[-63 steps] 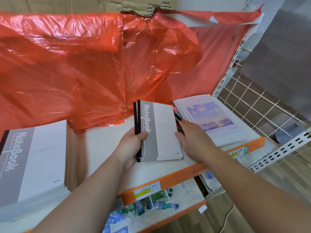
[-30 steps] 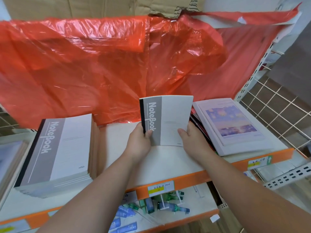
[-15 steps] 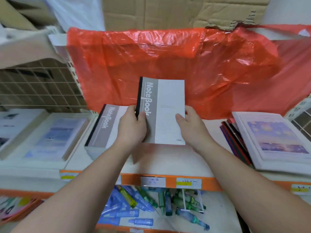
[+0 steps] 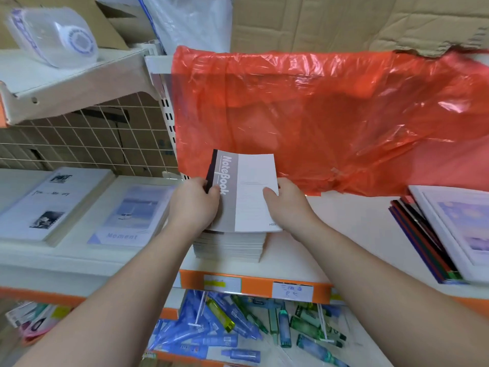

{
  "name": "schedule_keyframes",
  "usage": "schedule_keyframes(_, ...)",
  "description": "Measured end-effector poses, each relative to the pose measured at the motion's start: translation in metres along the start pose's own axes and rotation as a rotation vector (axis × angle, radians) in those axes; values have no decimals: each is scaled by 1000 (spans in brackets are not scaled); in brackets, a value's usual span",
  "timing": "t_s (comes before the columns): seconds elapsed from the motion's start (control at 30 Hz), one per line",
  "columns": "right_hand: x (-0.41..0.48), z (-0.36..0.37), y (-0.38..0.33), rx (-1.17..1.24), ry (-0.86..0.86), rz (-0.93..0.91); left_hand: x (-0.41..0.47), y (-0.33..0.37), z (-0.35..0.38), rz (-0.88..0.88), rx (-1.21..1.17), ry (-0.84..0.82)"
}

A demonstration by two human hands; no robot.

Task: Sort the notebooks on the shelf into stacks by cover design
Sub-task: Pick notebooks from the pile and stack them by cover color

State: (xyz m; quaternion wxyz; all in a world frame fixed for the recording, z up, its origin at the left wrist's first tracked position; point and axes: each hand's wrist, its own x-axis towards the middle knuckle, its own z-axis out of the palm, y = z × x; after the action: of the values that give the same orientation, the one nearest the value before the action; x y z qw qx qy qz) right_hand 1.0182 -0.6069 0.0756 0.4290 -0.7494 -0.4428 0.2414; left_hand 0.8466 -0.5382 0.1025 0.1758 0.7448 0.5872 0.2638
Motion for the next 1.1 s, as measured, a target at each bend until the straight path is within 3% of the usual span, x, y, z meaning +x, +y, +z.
schedule_keyframes(0.37,16,29,0,-382,34,70,25,-32,11,28,130,-44)
schedule_keyframes(1.1,12,41,6,-439,50,122,28,-47,24,90,182,-62)
